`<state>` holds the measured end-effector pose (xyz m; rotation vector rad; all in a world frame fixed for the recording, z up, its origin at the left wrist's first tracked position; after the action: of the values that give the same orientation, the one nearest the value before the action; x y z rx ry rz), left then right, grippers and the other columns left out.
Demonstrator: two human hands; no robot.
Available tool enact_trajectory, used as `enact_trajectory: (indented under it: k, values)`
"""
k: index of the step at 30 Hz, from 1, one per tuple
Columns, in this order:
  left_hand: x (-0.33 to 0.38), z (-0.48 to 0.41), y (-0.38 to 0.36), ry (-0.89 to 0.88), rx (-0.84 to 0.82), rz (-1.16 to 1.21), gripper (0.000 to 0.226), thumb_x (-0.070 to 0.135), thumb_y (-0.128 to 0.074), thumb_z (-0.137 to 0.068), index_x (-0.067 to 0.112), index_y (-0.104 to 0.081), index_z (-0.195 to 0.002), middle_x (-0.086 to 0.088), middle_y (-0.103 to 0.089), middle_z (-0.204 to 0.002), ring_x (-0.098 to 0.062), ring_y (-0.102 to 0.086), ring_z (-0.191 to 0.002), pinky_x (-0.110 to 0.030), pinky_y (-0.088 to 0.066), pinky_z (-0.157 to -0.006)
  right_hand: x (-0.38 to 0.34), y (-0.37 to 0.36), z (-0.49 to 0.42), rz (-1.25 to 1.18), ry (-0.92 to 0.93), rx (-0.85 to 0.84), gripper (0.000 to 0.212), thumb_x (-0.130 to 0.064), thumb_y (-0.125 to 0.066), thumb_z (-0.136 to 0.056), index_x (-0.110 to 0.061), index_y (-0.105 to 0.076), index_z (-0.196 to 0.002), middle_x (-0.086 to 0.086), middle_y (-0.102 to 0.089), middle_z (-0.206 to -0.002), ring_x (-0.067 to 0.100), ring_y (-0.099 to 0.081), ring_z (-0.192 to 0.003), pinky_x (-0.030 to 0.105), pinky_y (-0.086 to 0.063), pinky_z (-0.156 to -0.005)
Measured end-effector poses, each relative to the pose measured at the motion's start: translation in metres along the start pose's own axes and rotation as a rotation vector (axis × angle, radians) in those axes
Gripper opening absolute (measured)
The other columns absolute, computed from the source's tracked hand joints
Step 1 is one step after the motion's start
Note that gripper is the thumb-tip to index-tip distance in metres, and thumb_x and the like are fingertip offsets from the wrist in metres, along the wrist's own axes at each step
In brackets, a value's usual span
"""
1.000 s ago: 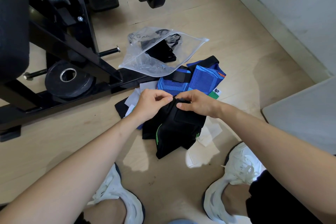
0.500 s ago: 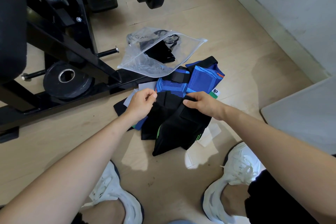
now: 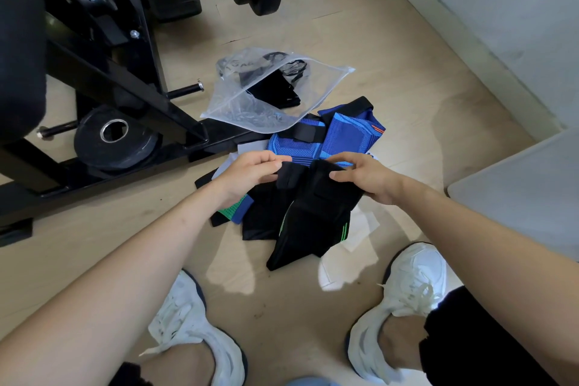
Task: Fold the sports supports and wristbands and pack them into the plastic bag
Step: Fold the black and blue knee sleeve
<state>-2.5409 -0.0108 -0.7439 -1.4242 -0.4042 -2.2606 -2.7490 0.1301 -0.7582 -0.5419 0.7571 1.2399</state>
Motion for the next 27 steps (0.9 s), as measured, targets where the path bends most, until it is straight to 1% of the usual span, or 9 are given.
enact_trajectory:
  k: [3,5,9,13,17,20,24,25,27]
  values:
    - [0.009,-0.001,-0.013,0.0,-0.064,0.1,0.017,0.009,-0.048,-0.104,0.007,-0.06,-0.092,-0.008,-0.066,-0.099,-0.02,-0.062,-0.098,-0.035,-0.053,-0.095,-0.004,-0.003,0.003,-0.056,0.012,-0.026,0.029,-0.011,-0.065,-0.093,-0.023,-0.067,-0.119,0.008,-0.074,-0.106,0.018,-0.072,-0.089,0.028,-0.058,-0.071]
    - [0.013,-0.001,-0.023,-0.013,-0.081,0.103,0.016,0.009,-0.048,-0.105,0.006,-0.058,-0.092,-0.016,-0.061,-0.101,-0.024,-0.061,-0.098,-0.035,-0.056,-0.092,-0.007,-0.006,0.003,-0.082,0.032,-0.056,0.03,-0.01,-0.064,-0.094,-0.024,-0.068,-0.12,0.008,-0.074,-0.105,0.018,-0.072,-0.09,0.027,-0.057,-0.068]
    - [0.016,-0.003,-0.036,-0.031,-0.037,0.057,0.018,0.008,-0.049,-0.105,0.007,-0.06,-0.091,-0.011,-0.068,-0.096,-0.017,-0.068,-0.093,-0.039,-0.059,-0.093,-0.014,-0.011,0.005,-0.076,0.068,-0.091,0.032,-0.012,-0.064,-0.095,-0.025,-0.065,-0.124,0.011,-0.074,-0.106,0.021,-0.071,-0.091,0.032,-0.058,-0.075]
    - [0.014,-0.004,-0.039,-0.03,0.005,0.0,0.016,0.01,-0.052,-0.103,0.008,-0.063,-0.092,-0.022,-0.07,-0.115,-0.025,-0.07,-0.104,-0.042,-0.059,-0.094,-0.016,-0.013,0.004,-0.061,0.08,-0.093,0.028,-0.015,-0.061,-0.097,-0.02,-0.064,-0.125,0.013,-0.073,-0.107,0.022,-0.07,-0.089,0.038,-0.059,-0.079]
    - [0.011,-0.006,-0.044,-0.072,0.08,-0.161,0.013,0.017,-0.06,-0.1,0.01,-0.069,-0.095,-0.01,-0.07,-0.11,-0.029,-0.068,-0.107,-0.04,-0.059,-0.093,-0.016,-0.016,0.002,-0.074,0.077,-0.09,0.026,-0.018,-0.058,-0.099,-0.019,-0.064,-0.124,0.014,-0.071,-0.106,0.025,-0.068,-0.092,0.046,-0.056,-0.086]
    - [0.008,-0.006,-0.048,-0.154,0.073,-0.32,0.014,0.024,-0.062,-0.099,0.022,-0.076,-0.1,0.002,-0.066,-0.105,-0.02,-0.067,-0.102,-0.037,-0.055,-0.096,-0.018,-0.017,0.002,-0.103,0.073,-0.101,0.025,-0.022,-0.057,-0.1,-0.019,-0.064,-0.124,0.011,-0.069,-0.103,0.023,-0.065,-0.092,0.048,-0.053,-0.091]
    - [0.004,-0.002,-0.046,-0.129,-0.046,-0.223,0.03,0.002,-0.056,-0.099,0.019,-0.072,-0.119,0.0,-0.071,-0.118,-0.011,-0.066,-0.112,-0.034,-0.052,-0.103,-0.014,-0.014,0.007,-0.057,0.06,-0.163,0.038,-0.016,-0.07,-0.09,-0.025,-0.061,-0.127,0.008,-0.071,-0.109,0.019,-0.068,-0.094,0.035,-0.058,-0.08]
    - [0.004,-0.001,-0.044,-0.108,-0.025,-0.168,0.033,-0.004,-0.058,-0.096,0.018,-0.072,-0.117,-0.001,-0.072,-0.116,-0.013,-0.068,-0.109,-0.035,-0.052,-0.103,-0.013,-0.013,0.007,-0.034,0.069,-0.177,0.045,-0.007,-0.072,-0.088,-0.025,-0.06,-0.128,0.008,-0.07,-0.11,0.018,-0.068,-0.094,0.03,-0.056,-0.075]
    - [0.004,-0.001,-0.032,-0.088,0.179,-0.124,0.032,-0.006,-0.063,-0.091,0.019,-0.073,-0.109,-0.001,-0.074,-0.11,-0.013,-0.071,-0.101,-0.036,-0.053,-0.102,-0.011,-0.009,0.007,-0.004,0.08,-0.194,0.053,0.007,-0.068,-0.084,-0.022,-0.06,-0.128,0.01,-0.069,-0.11,0.02,-0.067,-0.095,0.027,-0.055,-0.074]
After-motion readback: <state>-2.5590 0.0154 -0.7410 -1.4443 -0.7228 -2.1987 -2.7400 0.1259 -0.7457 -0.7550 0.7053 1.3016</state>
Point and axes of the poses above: each hand's wrist, its own z-axis away from the middle knuckle, its own y-axis out of the back of the hand, x = y × z, the point moved 3 cm from there along -z, towards the middle knuckle
